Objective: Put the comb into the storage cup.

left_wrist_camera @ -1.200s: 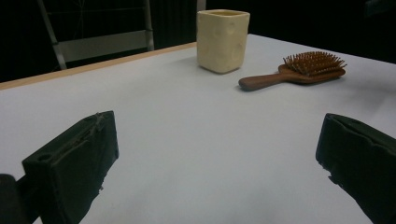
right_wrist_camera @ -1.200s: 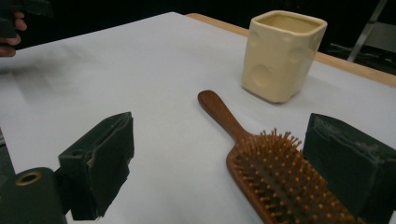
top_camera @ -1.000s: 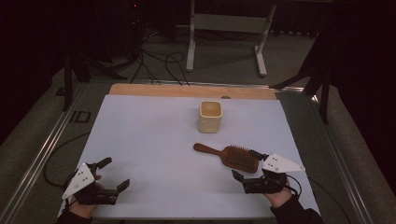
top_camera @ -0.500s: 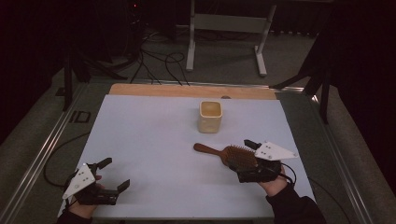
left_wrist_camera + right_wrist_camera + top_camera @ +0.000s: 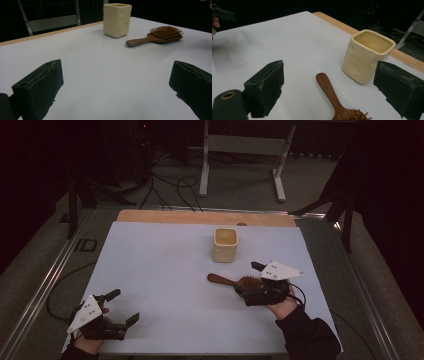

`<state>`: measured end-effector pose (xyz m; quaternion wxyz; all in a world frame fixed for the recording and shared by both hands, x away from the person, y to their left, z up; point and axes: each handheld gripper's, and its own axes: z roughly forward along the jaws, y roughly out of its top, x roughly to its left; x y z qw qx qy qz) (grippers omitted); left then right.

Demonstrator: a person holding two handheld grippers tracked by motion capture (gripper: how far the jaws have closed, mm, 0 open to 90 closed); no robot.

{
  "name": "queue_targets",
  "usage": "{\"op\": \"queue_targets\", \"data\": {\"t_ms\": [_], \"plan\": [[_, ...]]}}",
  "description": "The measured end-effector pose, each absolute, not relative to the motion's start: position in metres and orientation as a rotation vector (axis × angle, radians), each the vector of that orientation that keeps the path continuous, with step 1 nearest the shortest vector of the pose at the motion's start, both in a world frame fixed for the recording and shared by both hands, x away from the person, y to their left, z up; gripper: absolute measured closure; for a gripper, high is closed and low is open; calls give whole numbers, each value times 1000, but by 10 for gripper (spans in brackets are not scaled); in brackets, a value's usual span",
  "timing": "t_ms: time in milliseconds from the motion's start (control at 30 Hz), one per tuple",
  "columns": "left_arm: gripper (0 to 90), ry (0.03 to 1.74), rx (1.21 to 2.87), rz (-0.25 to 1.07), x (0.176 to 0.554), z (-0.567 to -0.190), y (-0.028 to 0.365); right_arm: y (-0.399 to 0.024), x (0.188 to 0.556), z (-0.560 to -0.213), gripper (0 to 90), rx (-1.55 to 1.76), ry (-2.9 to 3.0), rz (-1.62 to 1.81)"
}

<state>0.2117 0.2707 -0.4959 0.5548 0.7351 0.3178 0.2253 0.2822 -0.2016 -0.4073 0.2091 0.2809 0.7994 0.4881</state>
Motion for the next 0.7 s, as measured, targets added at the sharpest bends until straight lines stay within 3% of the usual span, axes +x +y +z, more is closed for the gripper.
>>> {"op": "queue_targets", "data": {"t_ms": [700], "plan": [[0, 746, 1739, 532, 212, -496, 271, -172, 310, -416, 115, 761, 2294, 1307]]}}
